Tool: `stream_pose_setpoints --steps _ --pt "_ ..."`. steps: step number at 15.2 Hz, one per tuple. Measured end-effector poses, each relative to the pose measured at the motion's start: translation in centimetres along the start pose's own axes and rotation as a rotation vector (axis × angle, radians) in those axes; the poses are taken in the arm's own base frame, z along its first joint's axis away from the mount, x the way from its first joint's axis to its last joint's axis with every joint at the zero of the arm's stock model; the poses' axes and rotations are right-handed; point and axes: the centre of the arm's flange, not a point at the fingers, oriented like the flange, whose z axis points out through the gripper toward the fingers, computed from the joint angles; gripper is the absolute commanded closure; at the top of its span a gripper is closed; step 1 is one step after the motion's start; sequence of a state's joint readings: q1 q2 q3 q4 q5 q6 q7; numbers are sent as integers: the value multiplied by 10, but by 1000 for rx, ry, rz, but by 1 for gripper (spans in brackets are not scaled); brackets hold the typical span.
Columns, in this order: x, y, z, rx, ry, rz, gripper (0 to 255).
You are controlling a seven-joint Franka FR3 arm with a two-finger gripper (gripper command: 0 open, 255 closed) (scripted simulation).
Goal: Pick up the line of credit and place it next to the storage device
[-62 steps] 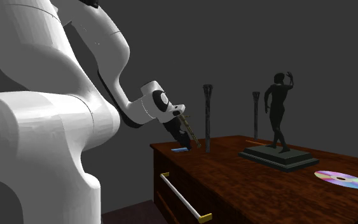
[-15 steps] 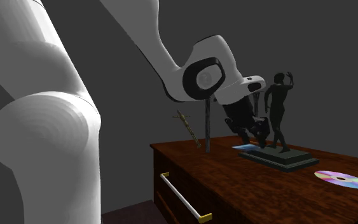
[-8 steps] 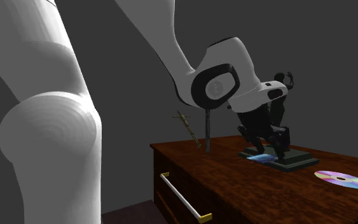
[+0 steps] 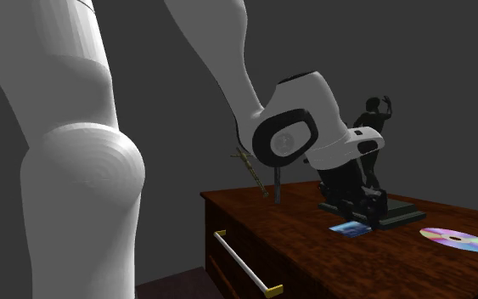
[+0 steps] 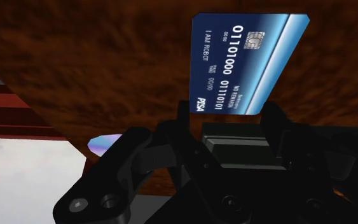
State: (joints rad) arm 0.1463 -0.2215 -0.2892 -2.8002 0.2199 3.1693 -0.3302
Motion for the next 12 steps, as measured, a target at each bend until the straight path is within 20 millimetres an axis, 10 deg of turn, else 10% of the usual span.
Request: stream_pose_setpoints --steps 5,6,12 --pt "-1 0 2 -1 0 0 255" --pt "-1 0 2 -1 0 0 0" --pt "-1 0 2 -1 0 0 0"
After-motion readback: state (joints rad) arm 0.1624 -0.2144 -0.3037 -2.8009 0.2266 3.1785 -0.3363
